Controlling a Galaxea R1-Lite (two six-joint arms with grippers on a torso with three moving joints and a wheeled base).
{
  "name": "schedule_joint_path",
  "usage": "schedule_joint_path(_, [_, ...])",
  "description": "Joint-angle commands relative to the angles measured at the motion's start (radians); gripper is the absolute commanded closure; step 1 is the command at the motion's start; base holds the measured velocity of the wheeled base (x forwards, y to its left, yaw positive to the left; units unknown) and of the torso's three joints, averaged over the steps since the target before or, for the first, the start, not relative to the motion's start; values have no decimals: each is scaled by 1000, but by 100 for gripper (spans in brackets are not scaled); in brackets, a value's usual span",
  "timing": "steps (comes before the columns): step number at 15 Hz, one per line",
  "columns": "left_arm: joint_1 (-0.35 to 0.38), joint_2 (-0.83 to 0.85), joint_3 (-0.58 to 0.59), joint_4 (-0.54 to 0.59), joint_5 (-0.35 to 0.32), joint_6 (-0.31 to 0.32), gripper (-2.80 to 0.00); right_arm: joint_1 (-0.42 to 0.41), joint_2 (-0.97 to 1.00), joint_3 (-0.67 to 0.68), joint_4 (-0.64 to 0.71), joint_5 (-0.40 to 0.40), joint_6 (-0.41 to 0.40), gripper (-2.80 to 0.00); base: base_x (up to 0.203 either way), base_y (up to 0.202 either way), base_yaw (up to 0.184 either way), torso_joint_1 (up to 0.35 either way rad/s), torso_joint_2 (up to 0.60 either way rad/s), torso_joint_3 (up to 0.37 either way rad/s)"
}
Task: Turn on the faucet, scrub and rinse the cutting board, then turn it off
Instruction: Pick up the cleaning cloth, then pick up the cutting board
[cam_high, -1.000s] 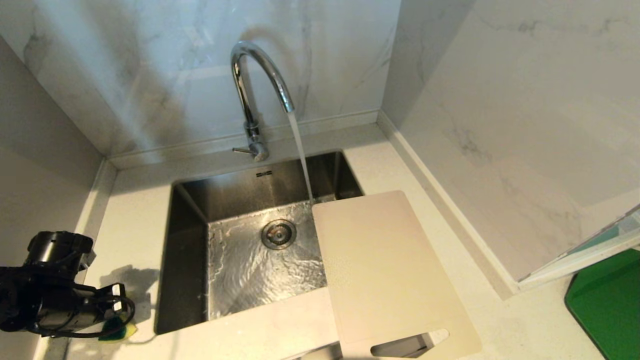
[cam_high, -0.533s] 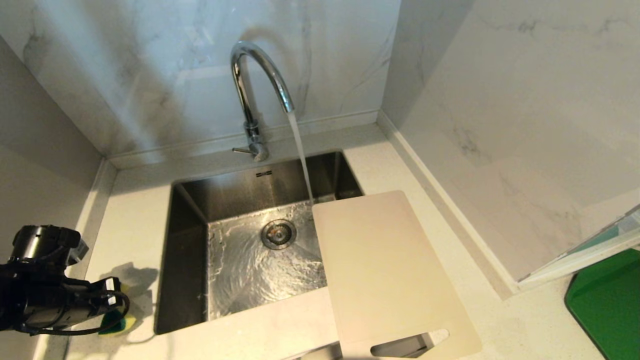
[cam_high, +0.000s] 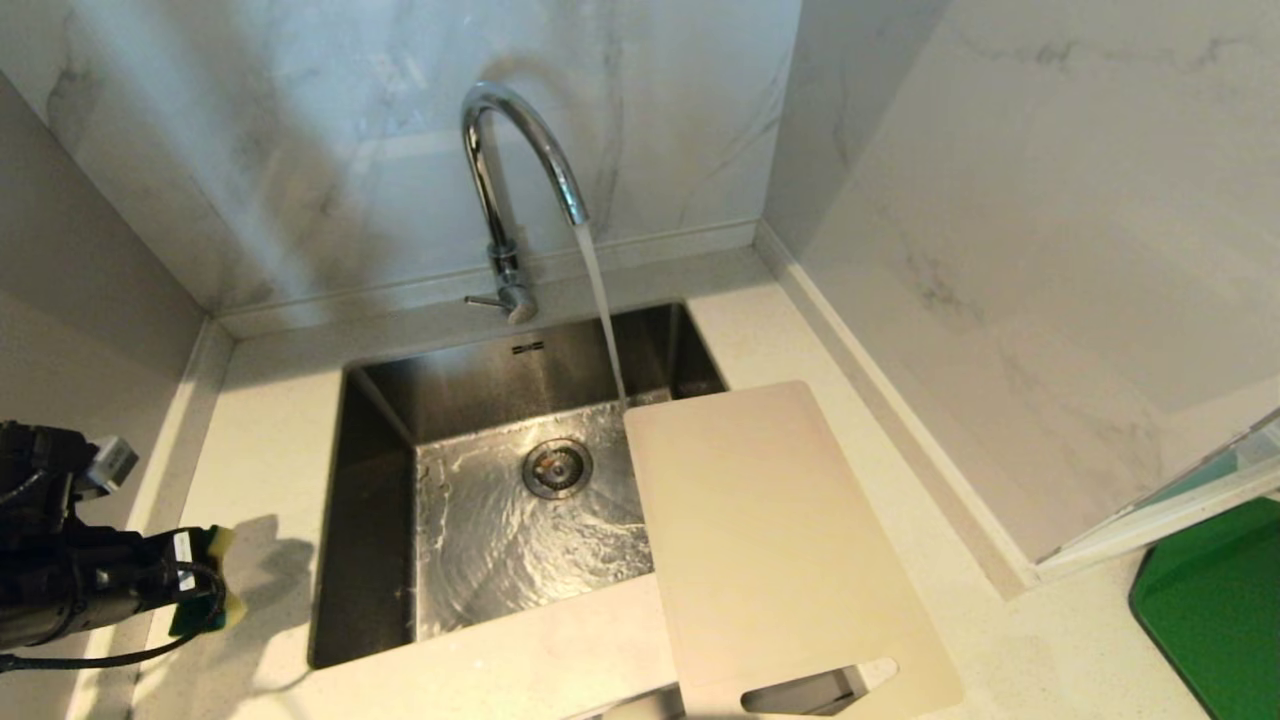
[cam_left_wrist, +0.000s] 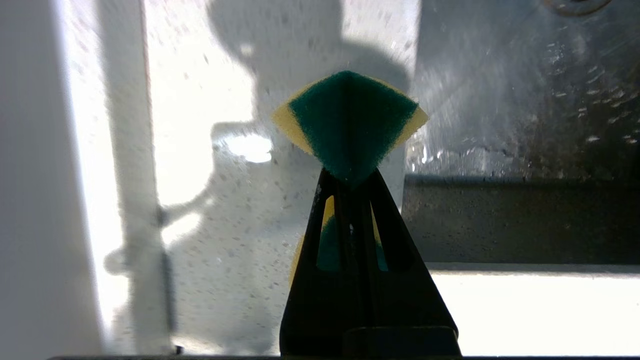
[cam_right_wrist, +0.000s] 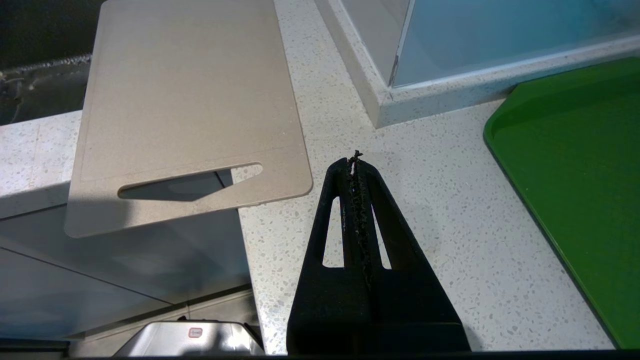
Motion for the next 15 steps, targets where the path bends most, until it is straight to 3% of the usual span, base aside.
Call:
schedule_joint_path(1, [6,-88,1,0,3,30,0,0,0,2,0,0,0,0,0,0,0,0,0,0])
schedule_joint_path(6, [166,-130,0,-1,-4,190,0,0,0,1,0,0,0,0,0,0,0,0,0,0])
schedule_joint_path(9, [195,-170,-2,-4,-63,201,0,0,0,2,0,0,0,0,0,0,0,0,0,0])
schedule_joint_path(15, [191,-315,54,-4,-107,196,0,0,0,2,0,0,0,0,0,0,0,0,0,0])
